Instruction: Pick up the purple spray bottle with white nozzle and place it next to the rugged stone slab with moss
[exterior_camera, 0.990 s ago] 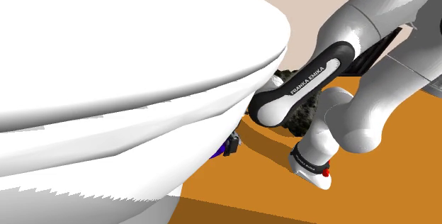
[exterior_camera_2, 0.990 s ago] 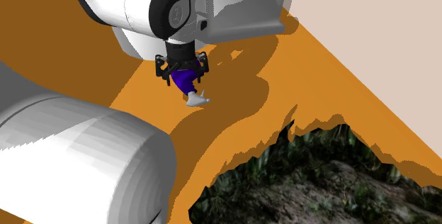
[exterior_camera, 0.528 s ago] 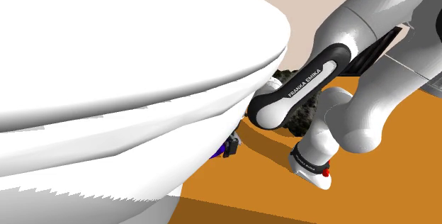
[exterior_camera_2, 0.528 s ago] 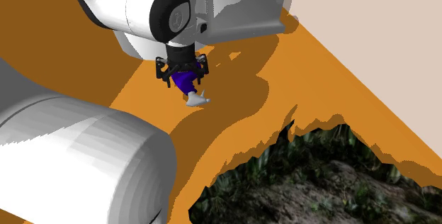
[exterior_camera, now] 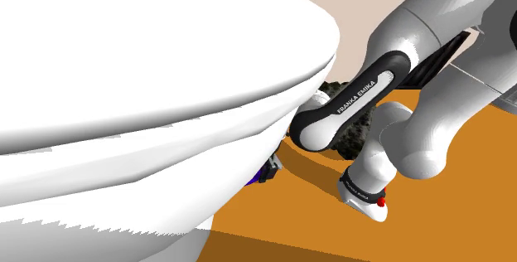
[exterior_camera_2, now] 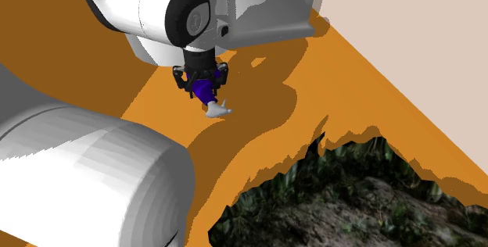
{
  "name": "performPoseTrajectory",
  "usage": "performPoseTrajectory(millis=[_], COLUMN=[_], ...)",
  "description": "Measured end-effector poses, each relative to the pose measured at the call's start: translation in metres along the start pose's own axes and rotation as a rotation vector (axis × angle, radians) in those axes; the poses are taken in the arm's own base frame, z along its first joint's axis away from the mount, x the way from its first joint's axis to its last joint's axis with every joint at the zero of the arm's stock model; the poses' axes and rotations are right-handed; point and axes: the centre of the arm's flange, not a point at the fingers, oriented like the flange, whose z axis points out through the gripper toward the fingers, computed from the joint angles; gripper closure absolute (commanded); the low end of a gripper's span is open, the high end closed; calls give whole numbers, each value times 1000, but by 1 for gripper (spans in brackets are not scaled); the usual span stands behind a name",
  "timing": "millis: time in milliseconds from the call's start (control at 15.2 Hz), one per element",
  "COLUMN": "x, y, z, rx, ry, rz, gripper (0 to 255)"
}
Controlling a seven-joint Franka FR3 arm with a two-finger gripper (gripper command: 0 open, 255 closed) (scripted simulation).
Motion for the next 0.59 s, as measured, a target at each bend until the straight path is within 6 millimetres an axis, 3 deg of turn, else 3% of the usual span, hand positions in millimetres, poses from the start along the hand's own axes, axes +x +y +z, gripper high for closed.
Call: performPoseTrajectory(millis=[264, 594], x=[0, 0], y=[0, -1], z=[-3, -27], rx=[0, 0], ry=[0, 1], rz=[0, 0], gripper=[255, 255])
